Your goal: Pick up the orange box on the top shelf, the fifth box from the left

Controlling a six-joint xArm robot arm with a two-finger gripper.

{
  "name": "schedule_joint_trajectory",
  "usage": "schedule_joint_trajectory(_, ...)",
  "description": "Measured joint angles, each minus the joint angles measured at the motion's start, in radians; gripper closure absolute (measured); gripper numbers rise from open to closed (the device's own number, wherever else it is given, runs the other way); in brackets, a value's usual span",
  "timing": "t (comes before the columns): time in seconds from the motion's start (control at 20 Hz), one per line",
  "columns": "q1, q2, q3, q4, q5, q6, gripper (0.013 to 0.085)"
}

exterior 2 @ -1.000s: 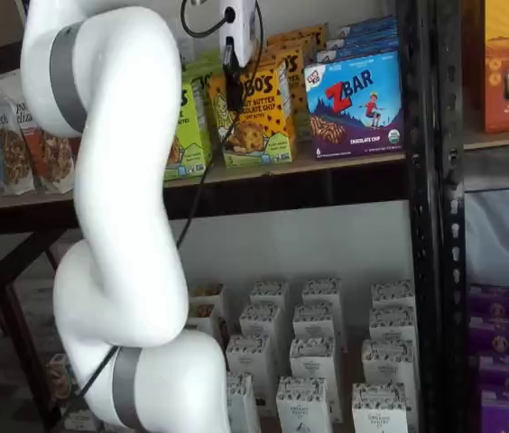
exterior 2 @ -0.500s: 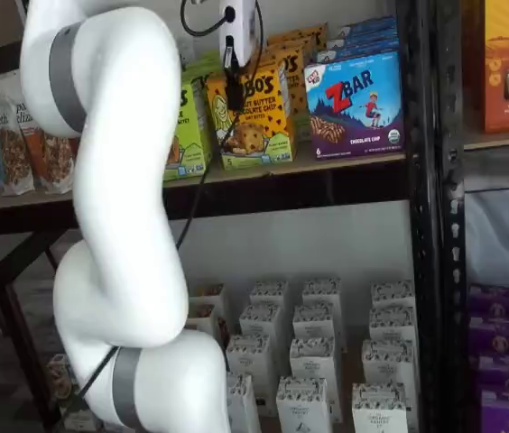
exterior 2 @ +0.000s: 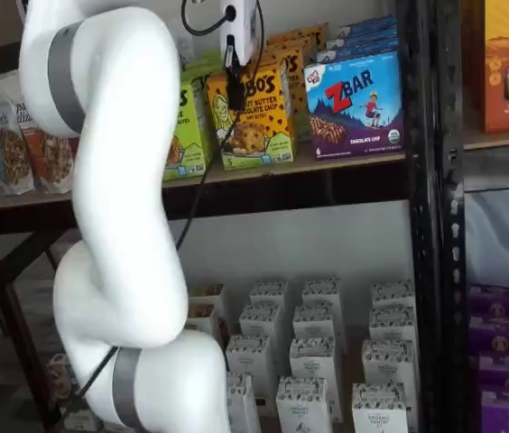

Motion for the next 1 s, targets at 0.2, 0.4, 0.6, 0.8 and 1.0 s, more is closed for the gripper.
schedule_joint_trajectory(0.2, 0.000, -0.002, 0.000, 0.001, 0.002, 0.001, 0.0530)
schedule_joint_trajectory(0.4, 0.001, -0.006, 0.004, 0.003, -0.001, 0.002, 0.0610)
schedule_joint_trajectory(0.6, 0.004, -0.009, 0.007, -0.003, -0.005, 0.004, 0.0610)
schedule_joint_trajectory(0.8, 0.008, -0.010, 0.001, -0.005, 0.009, 0.009, 0.0610)
schedule_joint_trajectory(1.0, 0.011, -0.017, -0.011, -0.002, 0.039, 0.017, 0.0610)
